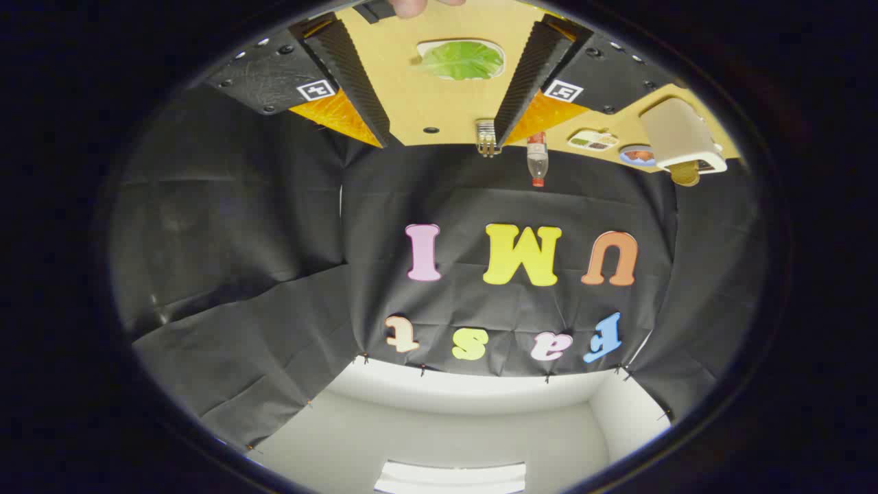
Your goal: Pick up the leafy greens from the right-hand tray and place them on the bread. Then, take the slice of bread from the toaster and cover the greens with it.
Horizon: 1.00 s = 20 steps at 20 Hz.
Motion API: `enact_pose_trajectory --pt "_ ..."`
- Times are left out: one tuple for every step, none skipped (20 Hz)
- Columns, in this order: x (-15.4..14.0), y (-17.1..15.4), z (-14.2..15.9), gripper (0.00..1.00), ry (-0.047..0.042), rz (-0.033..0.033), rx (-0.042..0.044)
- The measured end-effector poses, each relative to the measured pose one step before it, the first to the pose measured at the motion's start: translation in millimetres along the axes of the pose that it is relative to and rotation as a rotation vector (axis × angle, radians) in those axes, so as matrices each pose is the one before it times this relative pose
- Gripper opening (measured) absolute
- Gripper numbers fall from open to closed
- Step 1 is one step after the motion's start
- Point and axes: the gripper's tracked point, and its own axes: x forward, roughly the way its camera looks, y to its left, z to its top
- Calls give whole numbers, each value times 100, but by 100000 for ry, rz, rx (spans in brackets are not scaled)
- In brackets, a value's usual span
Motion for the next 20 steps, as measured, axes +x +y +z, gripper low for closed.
enact_pose_trajectory --pt "-13 25 44 94 161 50 -2" --pt "115 84 -96 94 199 -84 -114" --pt "37 -17 48 94 33 -111 -238" --pt "6 115 40 94 -94 -98 -291" --pt "50 33 151 94 -109 -45 -244" --pt "9 86 -20 94 110 186 -136" --pt "-55 132 54 94 29 179 -162" --pt "70 41 -64 94 28 -37 -350" --pt "-128 124 89 94 -66 146 -234" --pt "-22 110 8 94 -63 244 -222" --pt "-145 115 39 94 -55 311 -304" --pt "30 109 -110 94 64 211 -250" --pt "37 65 0 94 157 287 -306" --pt "90 70 -72 94 169 144 -374" --pt "45 65 37 94 35 30 -331" --pt "93 29 -155 94 221 -5 -39" --pt "130 -14 -94 94 629 -150 189" --pt "113 -185 -244 94 473 -499 318" --pt "109 -347 -189 94 790 -1101 511" --pt "159 -214 -306 94 687 -307 949"
